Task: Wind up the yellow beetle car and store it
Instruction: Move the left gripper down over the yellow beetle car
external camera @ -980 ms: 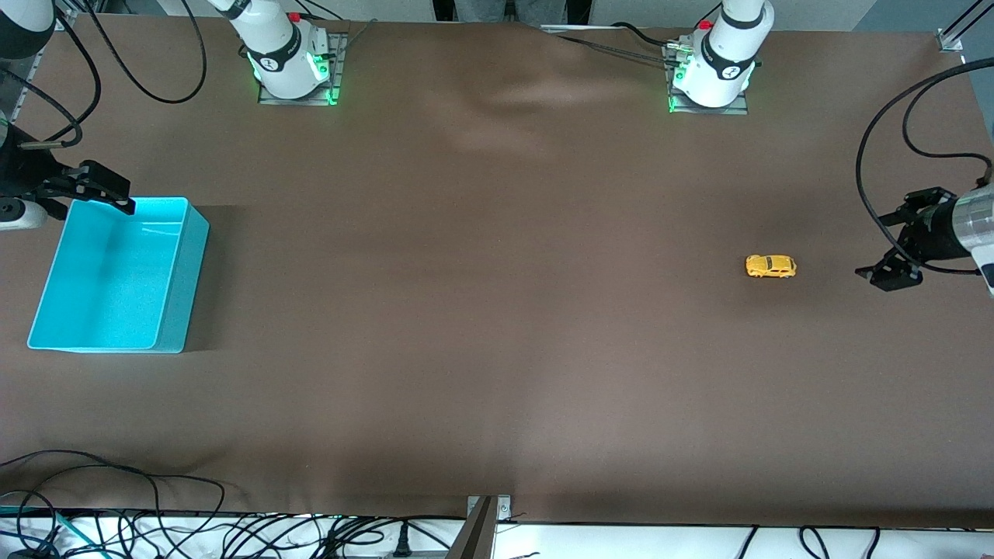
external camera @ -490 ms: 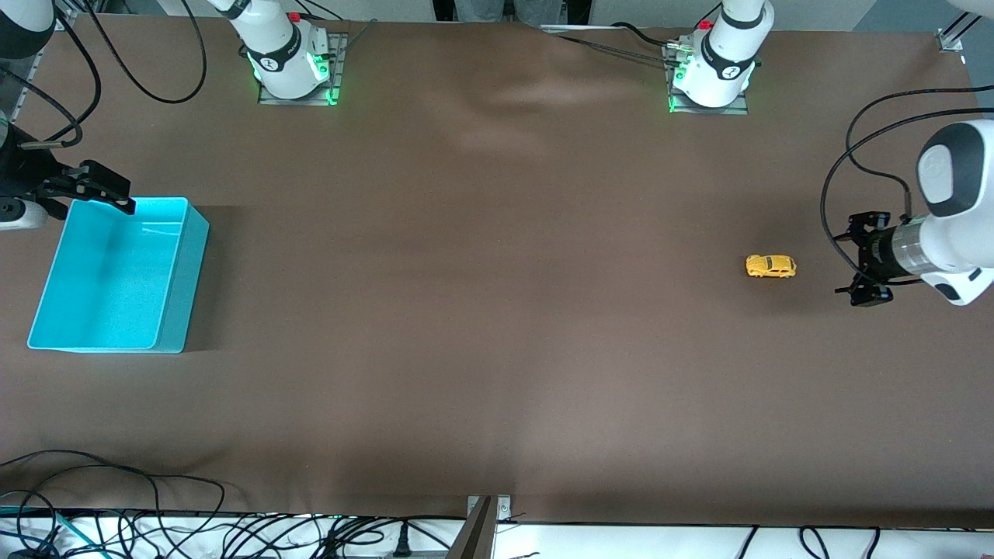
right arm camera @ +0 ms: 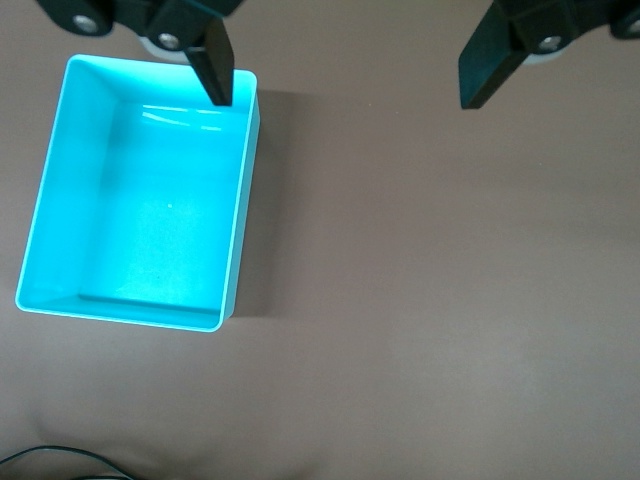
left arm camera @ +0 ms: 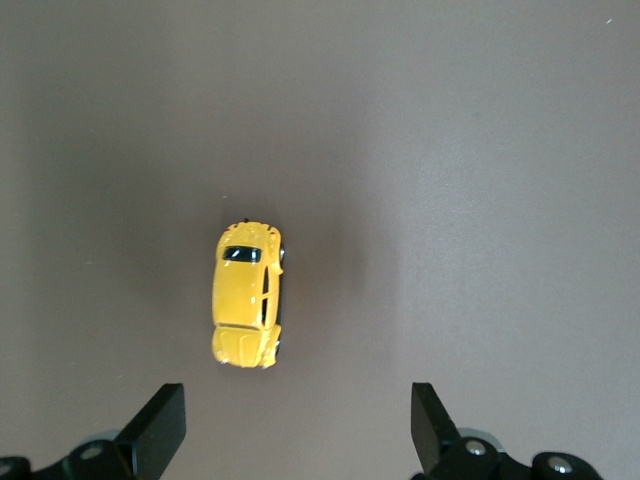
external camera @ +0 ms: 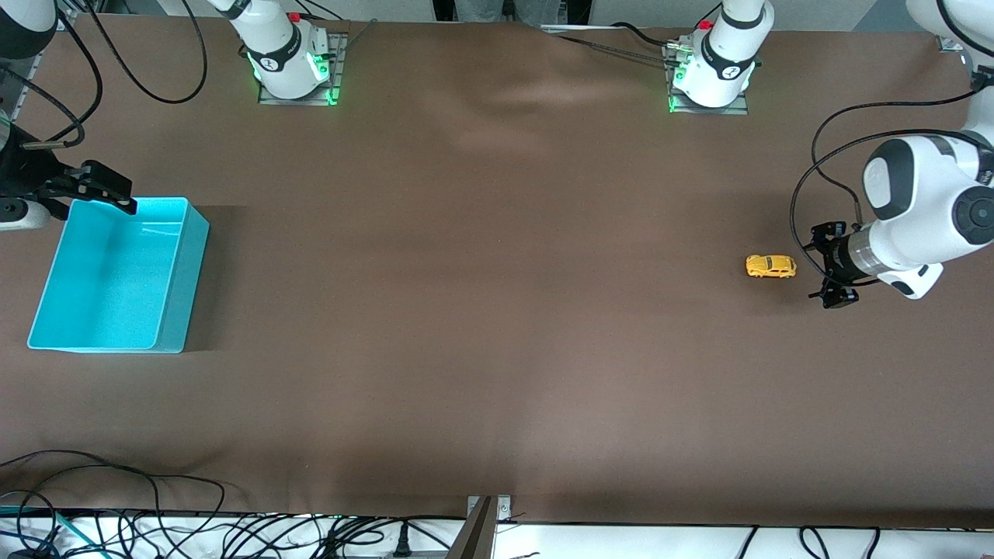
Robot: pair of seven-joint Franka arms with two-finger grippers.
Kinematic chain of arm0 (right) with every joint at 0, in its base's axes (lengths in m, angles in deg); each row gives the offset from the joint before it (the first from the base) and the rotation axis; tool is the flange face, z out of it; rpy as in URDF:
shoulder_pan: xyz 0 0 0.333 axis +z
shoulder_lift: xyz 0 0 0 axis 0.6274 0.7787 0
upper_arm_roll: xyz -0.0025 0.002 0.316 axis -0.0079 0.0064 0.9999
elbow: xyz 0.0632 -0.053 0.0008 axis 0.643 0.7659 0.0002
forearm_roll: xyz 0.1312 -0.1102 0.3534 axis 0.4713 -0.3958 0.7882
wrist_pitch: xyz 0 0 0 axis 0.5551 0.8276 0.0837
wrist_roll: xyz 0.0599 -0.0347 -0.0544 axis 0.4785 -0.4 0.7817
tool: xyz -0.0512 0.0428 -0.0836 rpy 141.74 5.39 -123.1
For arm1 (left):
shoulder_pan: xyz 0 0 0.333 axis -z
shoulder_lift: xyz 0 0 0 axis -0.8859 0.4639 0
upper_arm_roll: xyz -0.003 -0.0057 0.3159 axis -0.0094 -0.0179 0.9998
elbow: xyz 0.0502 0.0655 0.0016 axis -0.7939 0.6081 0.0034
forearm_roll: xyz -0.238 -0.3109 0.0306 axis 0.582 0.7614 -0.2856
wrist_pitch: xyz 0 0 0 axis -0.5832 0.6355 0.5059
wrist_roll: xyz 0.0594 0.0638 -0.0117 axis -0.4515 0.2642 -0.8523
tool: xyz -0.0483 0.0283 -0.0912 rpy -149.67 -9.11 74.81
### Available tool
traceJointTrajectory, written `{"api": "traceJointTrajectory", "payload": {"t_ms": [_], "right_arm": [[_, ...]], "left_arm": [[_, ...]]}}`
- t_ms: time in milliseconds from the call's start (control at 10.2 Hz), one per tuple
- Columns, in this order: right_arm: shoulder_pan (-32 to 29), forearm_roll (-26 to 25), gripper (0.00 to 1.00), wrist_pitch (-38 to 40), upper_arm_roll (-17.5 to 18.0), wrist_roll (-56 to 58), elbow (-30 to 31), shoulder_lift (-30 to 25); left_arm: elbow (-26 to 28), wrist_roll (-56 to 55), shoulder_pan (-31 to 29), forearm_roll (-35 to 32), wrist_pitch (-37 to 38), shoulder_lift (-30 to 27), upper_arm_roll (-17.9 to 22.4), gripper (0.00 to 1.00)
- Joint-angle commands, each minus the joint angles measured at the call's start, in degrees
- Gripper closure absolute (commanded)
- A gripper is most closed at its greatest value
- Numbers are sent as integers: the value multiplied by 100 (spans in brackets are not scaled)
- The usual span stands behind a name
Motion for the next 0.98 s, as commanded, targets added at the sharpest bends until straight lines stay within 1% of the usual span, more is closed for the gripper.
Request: {"api": "traceJointTrajectory", "payload": {"t_ms": [0,196,392,588,784,882], "right_arm": [[-5,64,0,21,-14,131,-43,21],[4,38,0,29,-14,131,-43,22],[-5,38,0,29,-14,139,-43,30],[4,38,0,29,-14,139,-43,22],[-5,38,0,29,-14,139,-43,22],[-5,38,0,29,-14,139,-52,22]], "left_arm": [[451,-382,-25,-134,-636,20,-14,1],[547,-479,-17,-143,-996,275,-6,1],[785,-497,-8,-746,-1130,355,-14,2],[768,-602,10,-1247,-1208,591,-32,3],[768,-813,1,-1356,-1375,724,-23,4],[768,-813,-25,-1356,-1376,724,-23,6]]}}
